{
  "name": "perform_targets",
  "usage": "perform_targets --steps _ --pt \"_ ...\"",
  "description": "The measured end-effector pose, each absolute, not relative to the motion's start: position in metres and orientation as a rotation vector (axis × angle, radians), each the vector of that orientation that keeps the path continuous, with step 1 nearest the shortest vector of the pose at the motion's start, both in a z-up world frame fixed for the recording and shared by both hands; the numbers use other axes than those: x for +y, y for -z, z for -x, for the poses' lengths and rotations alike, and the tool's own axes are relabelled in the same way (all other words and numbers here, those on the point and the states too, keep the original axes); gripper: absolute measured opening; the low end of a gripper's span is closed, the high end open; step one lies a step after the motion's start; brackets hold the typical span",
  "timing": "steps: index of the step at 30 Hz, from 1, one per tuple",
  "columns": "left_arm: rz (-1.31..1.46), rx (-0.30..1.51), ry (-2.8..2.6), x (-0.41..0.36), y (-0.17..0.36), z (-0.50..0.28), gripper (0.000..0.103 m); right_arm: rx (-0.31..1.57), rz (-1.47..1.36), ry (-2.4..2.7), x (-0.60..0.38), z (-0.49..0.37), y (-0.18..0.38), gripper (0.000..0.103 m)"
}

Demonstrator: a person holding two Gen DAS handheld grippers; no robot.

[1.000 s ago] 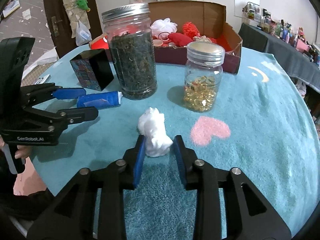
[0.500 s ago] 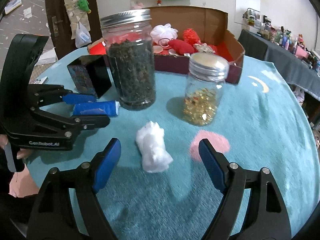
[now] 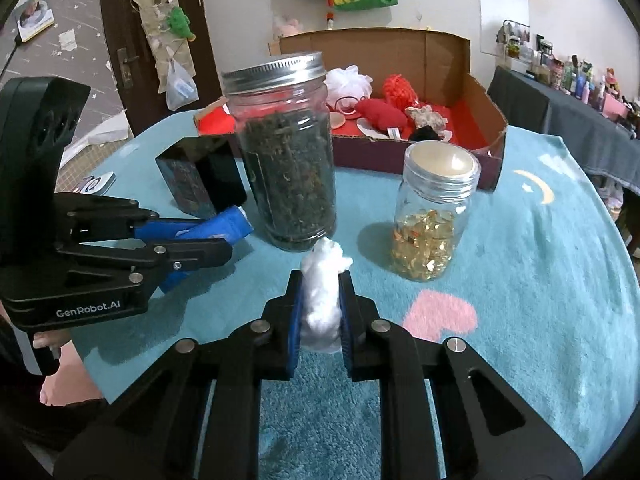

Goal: Organize soft objects
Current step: 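Grasp the white cloth with the right tool while the left grasps the blue foam roll, then lift the blue roll and white cloth and carry both toward the box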

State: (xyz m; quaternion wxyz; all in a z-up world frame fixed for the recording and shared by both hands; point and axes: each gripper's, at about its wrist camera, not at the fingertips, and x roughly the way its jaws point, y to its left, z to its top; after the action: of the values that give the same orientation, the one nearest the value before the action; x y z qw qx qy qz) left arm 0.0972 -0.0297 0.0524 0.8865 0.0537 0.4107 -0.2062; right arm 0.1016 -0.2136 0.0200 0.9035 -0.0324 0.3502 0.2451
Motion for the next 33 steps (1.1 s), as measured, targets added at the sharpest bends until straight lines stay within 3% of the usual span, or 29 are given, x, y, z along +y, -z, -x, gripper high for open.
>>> perform_targets --steps 17,33 --pt "-0.105 0.861 0.422 -0.025 -0.051 -0.096 0.021 0.737 0.059 -0.507 -0.214 -0.104 -0.018 0.015" --pt "-0.034 0.891 0.275 0.055 -0.042 -0.085 0.021 0.792 -0.044 -0.415 -0.272 -0.108 -0.011 0.015"
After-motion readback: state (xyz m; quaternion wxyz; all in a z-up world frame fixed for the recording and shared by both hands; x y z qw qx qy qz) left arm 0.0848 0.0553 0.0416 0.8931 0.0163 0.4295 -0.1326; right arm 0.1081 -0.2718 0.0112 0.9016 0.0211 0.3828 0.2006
